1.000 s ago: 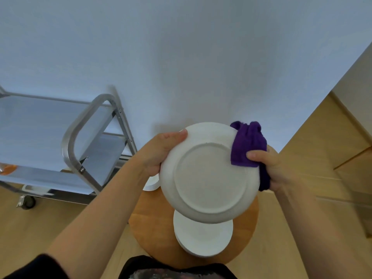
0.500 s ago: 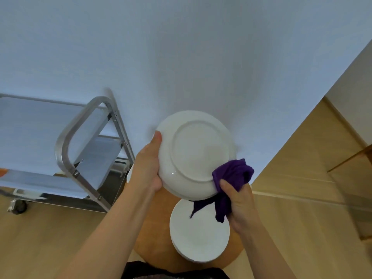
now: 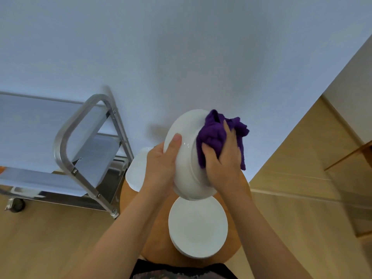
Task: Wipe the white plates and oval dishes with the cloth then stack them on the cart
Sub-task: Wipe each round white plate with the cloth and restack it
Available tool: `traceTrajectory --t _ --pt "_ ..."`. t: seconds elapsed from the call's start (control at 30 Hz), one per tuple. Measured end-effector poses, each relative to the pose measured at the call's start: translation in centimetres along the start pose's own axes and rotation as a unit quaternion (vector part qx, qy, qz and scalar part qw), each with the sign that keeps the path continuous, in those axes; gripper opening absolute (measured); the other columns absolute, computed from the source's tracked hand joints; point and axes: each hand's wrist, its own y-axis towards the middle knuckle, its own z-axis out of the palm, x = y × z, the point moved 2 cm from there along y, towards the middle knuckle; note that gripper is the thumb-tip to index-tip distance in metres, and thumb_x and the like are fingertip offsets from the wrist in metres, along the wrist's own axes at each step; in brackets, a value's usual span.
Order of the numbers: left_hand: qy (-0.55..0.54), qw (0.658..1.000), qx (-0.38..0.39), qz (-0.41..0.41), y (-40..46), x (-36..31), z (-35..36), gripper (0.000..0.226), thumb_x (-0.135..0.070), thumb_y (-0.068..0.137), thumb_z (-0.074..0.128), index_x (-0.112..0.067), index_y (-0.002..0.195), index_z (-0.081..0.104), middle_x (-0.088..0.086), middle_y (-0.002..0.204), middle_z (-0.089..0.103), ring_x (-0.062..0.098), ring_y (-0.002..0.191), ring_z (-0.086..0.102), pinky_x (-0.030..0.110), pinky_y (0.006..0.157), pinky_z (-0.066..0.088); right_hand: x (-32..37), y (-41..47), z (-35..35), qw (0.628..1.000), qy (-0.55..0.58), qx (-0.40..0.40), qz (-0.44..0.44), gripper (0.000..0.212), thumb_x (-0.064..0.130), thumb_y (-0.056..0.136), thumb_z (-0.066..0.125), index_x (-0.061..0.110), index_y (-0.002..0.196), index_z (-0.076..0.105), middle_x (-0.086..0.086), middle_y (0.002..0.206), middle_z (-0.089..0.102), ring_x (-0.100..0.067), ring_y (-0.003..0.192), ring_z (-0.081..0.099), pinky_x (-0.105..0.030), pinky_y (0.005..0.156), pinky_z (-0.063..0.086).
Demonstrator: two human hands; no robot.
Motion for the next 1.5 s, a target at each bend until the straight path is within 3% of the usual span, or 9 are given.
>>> traceTrajectory --t 0.33,0.57,0.73,0.83,0.93,1.13,1.27,1.37,1.5 --pt "-0.022 0.994 -0.069 -0.083 0.0 1.1 -1.0 0.034 -0.055 0.088 0.052 -0.023 0.081 0.064 -0.001 0.076 0.072 0.018 0.078 0.069 0.034 0.066 0.056 -0.6 -4.5 0.7 0.966 -0.041 0.194 -0.166 0.055 0.030 0.078 0.049 0.021 0.132 0.050 0.007 0.133 0.053 -0.009 0.123 0.046 -0.040 0.104 0.040" --pt "0.000 0.993 -0.082 -0.086 -0.3 1.7 -0.8 0.035 -0.055 0.087 0.054 -0.022 0.083 0.066 0.000 0.081 0.071 0.024 0.085 0.066 0.037 0.069 0.053 -6.6 -6.5 -2.0 0.960 -0.094 0.110 -0.239 0.046 0.015 0.076 0.053 0.012 0.122 0.059 -0.006 0.129 0.055 -0.020 0.123 0.049 -0.035 0.106 0.036" --pt "0.126 0.991 -0.049 -0.004 -1.1 2.4 -0.6 0.047 -0.048 0.089 0.054 -0.002 0.086 0.063 0.015 0.082 0.067 0.024 0.076 0.062 0.040 0.070 0.051 -9.5 -5.0 -3.6 0.978 -0.125 0.164 -0.018 0.046 -0.009 0.074 0.054 0.020 0.107 0.067 -0.002 0.107 0.068 -0.017 0.095 0.061 -0.026 0.080 0.049" --pt "0.343 0.933 0.032 0.104 -2.7 4.0 0.2 0.040 -0.049 0.088 0.053 -0.013 0.071 0.054 0.004 0.069 0.059 0.014 0.061 0.052 0.022 0.056 0.043 -11.3 -4.5 -4.0 0.943 0.108 0.126 0.290 0.022 -0.001 0.072 0.044 0.011 0.084 0.059 -0.009 0.076 0.063 -0.026 0.067 0.060 -0.035 0.063 0.050" --pt "0.528 0.773 0.185 0.298 -5.2 6.7 1.8 0.048 -0.057 0.084 0.051 -0.018 0.057 0.042 -0.002 0.051 0.046 0.013 0.045 0.034 0.026 0.043 0.032 -12.6 -4.9 -4.6 0.833 0.325 0.088 0.439 0.021 0.025 0.070 0.060 0.010 0.084 0.063 -0.010 0.074 0.064 -0.028 0.069 0.061 -0.036 0.069 0.047" --pt "0.556 0.624 0.258 0.484 -7.6 12.6 1.6 0.041 -0.040 0.070 0.080 -0.015 0.051 0.054 -0.002 0.045 0.049 0.012 0.038 0.042 0.019 0.034 0.031 -16.5 -6.8 -4.5 0.841 0.201 0.109 0.491 0.038 0.007 0.074 0.073 0.010 0.110 0.062 -0.017 0.095 0.069 -0.035 0.085 0.066 -0.038 0.062 0.055" --pt "0.537 0.682 0.266 0.420 -8.3 15.4 1.2 0.043 -0.057 0.080 0.057 -0.017 0.070 0.069 -0.003 0.070 0.069 0.016 0.067 0.066 0.025 0.072 0.054 -18.8 -8.5 -3.9 0.841 0.169 0.069 0.510 0.040 -0.007 0.072 0.061 0.008 0.109 0.058 -0.013 0.091 0.064 -0.030 0.080 0.062 -0.033 0.058 0.049" --pt "0.499 0.839 0.103 0.193 -6.7 16.5 -0.1 0.047 -0.059 0.081 0.056 -0.021 0.108 0.066 -0.005 0.111 0.067 0.017 0.110 0.057 0.041 0.103 0.029 -20.3 -9.5 -3.8 0.848 0.147 0.049 0.506 0.040 -0.007 0.072 0.062 0.013 0.107 0.057 -0.010 0.090 0.063 -0.031 0.081 0.062 -0.046 0.065 0.056" --pt "0.403 0.891 -0.012 -0.207 -3.2 19.5 -3.7 0.049 -0.025 0.089 0.062 -0.013 0.134 0.046 0.007 0.135 0.051 0.026 0.118 0.051 0.041 0.100 0.044 -21.9 -10.1 -4.2 0.857 0.137 0.054 0.494 0.038 -0.006 0.075 0.063 0.017 0.104 0.056 -0.008 0.092 0.063 -0.029 0.079 0.063 -0.044 0.060 0.058"
